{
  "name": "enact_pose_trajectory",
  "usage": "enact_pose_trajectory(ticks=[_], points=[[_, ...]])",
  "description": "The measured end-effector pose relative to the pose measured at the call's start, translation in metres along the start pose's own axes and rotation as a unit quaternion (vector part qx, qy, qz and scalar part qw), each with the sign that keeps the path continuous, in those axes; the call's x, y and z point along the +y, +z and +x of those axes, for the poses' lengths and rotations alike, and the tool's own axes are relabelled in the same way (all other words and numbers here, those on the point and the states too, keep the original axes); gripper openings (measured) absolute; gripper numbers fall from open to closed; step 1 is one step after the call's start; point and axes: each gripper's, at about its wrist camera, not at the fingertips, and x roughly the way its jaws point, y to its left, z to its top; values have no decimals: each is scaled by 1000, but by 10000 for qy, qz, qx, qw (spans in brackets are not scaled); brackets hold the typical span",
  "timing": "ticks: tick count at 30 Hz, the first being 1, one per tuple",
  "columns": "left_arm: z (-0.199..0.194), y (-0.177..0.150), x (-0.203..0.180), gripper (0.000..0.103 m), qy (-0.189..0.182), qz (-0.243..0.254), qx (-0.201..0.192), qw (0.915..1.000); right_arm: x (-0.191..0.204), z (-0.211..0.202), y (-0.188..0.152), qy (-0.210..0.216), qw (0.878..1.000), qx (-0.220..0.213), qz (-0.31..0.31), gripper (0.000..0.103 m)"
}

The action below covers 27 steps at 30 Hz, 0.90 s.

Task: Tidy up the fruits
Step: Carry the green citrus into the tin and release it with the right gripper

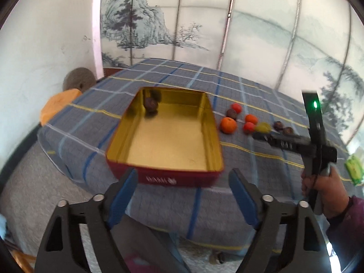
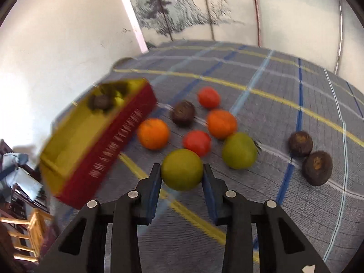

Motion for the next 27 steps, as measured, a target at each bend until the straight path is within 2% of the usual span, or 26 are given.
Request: enact_pose_trajectory(ticks=[4, 6, 9, 15, 19, 27], points=[[-9, -10, 2, 97, 43, -6, -15, 10000, 39, -16, 28, 759, 9965, -211, -262, 33], [-10, -10, 4, 97, -97, -116, 106, 9998, 59, -10, 42, 1058, 9934, -189, -391, 33], [-13, -11, 6, 97, -111, -196, 202, 9995, 95, 17, 64, 1388, 9878, 43, -709, 33], [-23, -14, 26, 97, -116, -505, 151, 9985, 141, 82, 79, 1446, 9826, 715, -916, 33], [-27, -14, 38, 97, 38, -641, 81, 9979, 161, 104, 82, 1330, 9804, 1010, -1046, 33], [-23, -18, 56, 97, 199, -897, 279, 9954, 190, 139, 95, 887, 9807, 1193, -1273, 33]])
